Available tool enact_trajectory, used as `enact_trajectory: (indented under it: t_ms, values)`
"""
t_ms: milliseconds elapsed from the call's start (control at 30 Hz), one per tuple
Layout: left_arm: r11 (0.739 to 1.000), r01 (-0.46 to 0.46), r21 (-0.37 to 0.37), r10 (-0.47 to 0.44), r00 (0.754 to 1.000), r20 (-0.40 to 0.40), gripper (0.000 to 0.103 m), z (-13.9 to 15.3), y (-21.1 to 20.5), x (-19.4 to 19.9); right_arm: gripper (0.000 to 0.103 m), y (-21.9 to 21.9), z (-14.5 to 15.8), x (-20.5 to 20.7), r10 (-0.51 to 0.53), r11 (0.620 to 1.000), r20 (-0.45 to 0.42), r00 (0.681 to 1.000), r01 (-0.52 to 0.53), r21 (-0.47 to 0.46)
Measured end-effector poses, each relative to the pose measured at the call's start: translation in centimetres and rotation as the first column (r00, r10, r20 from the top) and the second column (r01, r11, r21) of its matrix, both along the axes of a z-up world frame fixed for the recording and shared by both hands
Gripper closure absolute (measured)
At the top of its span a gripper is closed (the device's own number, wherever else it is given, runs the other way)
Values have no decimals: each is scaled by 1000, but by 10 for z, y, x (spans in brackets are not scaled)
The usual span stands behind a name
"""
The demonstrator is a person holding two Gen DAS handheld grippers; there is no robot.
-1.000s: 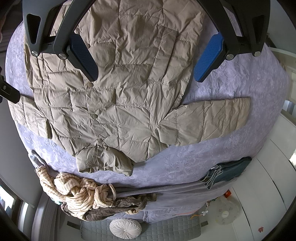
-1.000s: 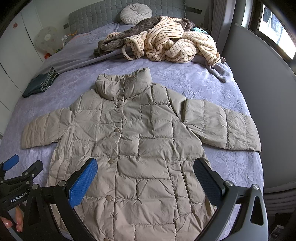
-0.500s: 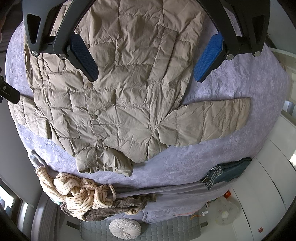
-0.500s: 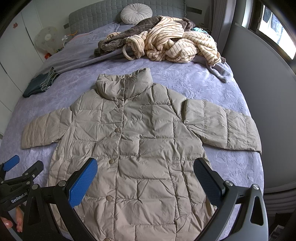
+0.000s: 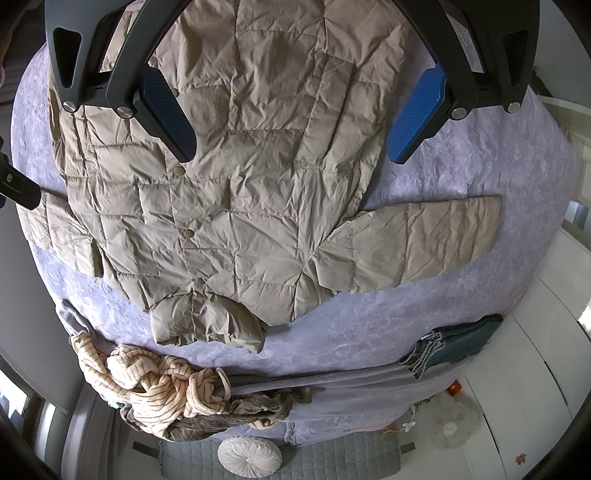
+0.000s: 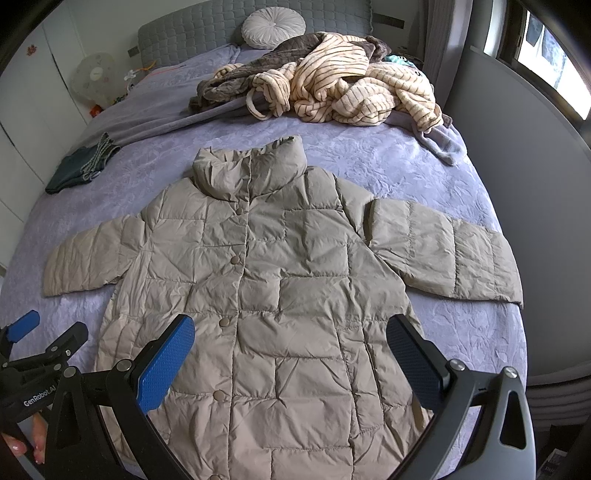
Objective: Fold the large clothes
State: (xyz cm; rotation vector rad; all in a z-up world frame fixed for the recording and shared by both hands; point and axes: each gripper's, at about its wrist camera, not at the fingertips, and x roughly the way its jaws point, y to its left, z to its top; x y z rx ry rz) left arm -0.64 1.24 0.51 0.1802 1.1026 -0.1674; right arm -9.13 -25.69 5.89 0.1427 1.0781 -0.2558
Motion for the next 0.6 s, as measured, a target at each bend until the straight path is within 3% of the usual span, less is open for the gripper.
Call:
enact_trajectory:
  t_ms: [600]
  values:
    - [999, -33, -8, 33, 998, -47, 0, -14, 18, 11, 0, 7, -8, 10, 3, 1000, -25, 1000, -3, 3]
